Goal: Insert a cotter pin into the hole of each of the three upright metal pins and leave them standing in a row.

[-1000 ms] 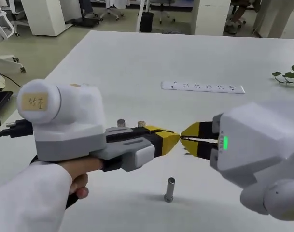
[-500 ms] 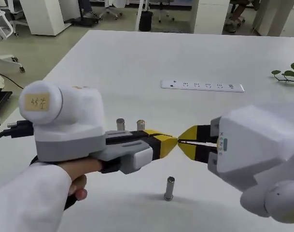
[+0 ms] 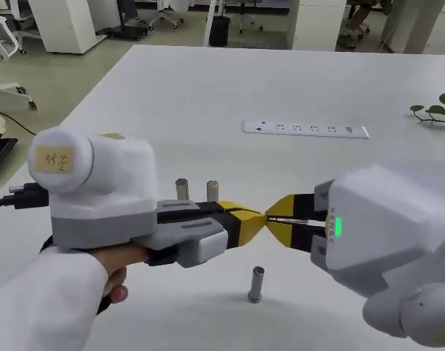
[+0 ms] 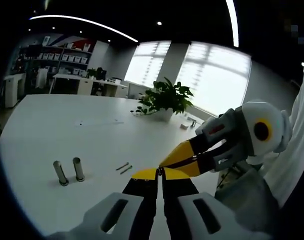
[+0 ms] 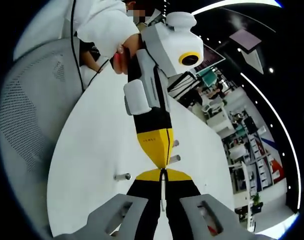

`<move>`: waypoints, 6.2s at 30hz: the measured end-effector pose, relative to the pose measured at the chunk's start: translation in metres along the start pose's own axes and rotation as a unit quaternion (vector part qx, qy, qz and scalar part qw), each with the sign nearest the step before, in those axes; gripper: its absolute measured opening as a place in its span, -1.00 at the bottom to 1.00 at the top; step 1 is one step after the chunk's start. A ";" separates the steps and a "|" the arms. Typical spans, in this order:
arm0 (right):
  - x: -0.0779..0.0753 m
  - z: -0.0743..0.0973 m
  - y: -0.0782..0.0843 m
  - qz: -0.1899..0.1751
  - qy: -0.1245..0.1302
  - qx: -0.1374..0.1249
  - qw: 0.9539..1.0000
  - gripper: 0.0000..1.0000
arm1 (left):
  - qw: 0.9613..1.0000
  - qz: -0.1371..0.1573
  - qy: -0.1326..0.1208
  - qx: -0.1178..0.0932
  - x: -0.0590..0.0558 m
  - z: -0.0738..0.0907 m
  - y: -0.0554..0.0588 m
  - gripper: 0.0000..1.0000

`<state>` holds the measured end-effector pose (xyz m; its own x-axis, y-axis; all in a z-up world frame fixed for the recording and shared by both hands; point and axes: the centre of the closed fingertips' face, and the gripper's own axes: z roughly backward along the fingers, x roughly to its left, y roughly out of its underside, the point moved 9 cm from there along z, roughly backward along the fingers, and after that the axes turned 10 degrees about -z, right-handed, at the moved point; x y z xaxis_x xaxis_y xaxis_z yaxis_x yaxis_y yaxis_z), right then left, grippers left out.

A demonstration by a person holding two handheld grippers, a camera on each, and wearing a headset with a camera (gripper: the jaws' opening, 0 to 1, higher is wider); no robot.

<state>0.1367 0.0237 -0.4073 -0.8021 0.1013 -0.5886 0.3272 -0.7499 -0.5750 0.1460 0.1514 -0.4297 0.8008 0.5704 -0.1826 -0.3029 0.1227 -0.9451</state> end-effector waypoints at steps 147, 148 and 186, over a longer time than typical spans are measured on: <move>0.025 -0.016 0.095 -0.335 -0.212 0.008 0.918 -1.00 | 0.977 -0.156 0.052 0.135 0.010 -0.011 0.055 -0.57; 0.025 -0.017 0.096 -0.336 -0.212 0.010 0.918 -1.00 | 0.977 -0.157 0.051 0.136 0.011 -0.012 0.056 -0.58; 0.027 -0.033 0.103 -0.331 -0.219 0.012 0.918 -1.00 | 0.964 -0.183 0.096 0.166 0.020 -0.041 0.057 -0.87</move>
<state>0.1657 -0.0290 -0.5009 -0.9467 0.2713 0.1738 -0.3116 -0.6334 -0.7083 0.1656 0.1367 -0.4984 0.9568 0.2823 0.0690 -0.1055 0.5584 -0.8228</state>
